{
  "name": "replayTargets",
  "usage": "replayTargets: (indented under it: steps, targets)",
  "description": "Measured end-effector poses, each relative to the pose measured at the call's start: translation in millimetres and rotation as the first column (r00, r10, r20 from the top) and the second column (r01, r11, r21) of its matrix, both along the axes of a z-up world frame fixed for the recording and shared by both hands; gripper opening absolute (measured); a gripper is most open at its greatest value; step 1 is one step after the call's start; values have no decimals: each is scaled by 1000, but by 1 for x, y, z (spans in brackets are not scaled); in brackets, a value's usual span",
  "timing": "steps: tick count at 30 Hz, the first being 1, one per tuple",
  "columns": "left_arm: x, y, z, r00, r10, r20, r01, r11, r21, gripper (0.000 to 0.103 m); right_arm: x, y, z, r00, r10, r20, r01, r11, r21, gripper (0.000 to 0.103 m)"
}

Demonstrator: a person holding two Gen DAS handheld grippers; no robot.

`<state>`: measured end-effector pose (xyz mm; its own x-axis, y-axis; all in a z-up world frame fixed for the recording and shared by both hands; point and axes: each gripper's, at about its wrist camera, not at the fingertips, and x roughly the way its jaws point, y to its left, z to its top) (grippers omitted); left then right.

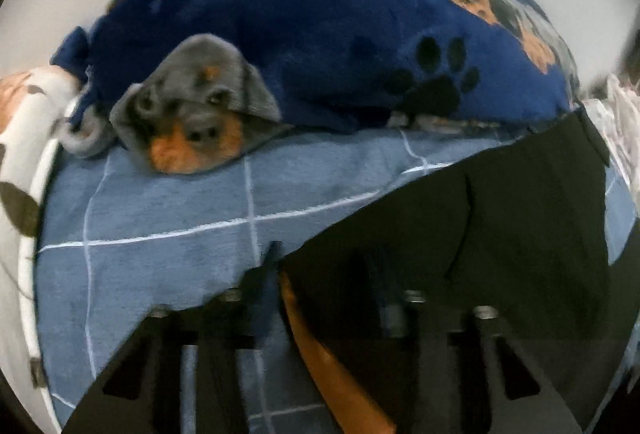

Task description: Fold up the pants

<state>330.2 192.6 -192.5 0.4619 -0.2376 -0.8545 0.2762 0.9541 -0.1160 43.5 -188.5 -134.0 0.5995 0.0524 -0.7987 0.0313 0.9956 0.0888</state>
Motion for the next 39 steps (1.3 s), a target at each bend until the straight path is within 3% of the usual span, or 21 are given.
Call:
replayTargets:
  steps: [1, 3, 6, 11, 14, 21, 25, 28, 31, 33, 35, 39]
  targets:
    - [0, 2, 2, 1000, 10, -2, -10, 1000, -11, 21, 1, 2, 0, 1000, 6, 2, -6, 1000, -4, 103]
    - [-5, 8, 8, 1000, 30, 1, -29, 998, -57, 10, 2, 6, 0, 1000, 13, 2, -13, 1000, -5, 103]
    - [-31, 15, 37, 995, 69, 72, -55, 984, -170, 10, 9, 2, 1, 1000, 23, -8, -23, 998, 58, 103]
    - [-114, -14, 89, 977, 4, 213, 41, 978, -205, 10, 32, -15, 16, 1000, 1, 13, -4, 968, 252, 103]
    - [-174, -32, 108, 958, -37, 283, 106, 966, -235, 10, 55, -25, 28, 999, -1, 43, -15, 924, 381, 103]
    - [-256, -54, 105, 964, -37, 263, 113, 954, -279, 10, 132, -39, 16, 1000, 4, -11, 3, 808, 590, 102]
    - [-275, -58, 94, 977, -22, 210, 87, 948, -305, 10, 171, -45, -7, 996, -18, -89, 69, 789, 611, 99]
    - [-277, -60, 86, 984, -13, 179, 70, 947, -314, 10, 191, -53, -32, 983, -48, -177, 150, 762, 630, 90]
    - [-278, -61, 82, 987, -4, 163, 55, 950, -309, 10, 204, -61, -53, 969, -65, -240, 207, 748, 630, 64]
    - [-276, -61, 82, 988, 2, 158, 47, 951, -306, 11, 203, -63, -55, 968, -70, -241, 210, 753, 623, 5]
    - [-274, -59, 84, 988, 9, 156, 38, 956, -292, 11, 194, -65, -52, 977, -71, -201, 186, 744, 641, 7]
    - [-276, -50, 81, 991, 22, 132, 12, 968, -252, 11, 157, -63, -34, 990, -63, -124, 126, 779, 614, 7]
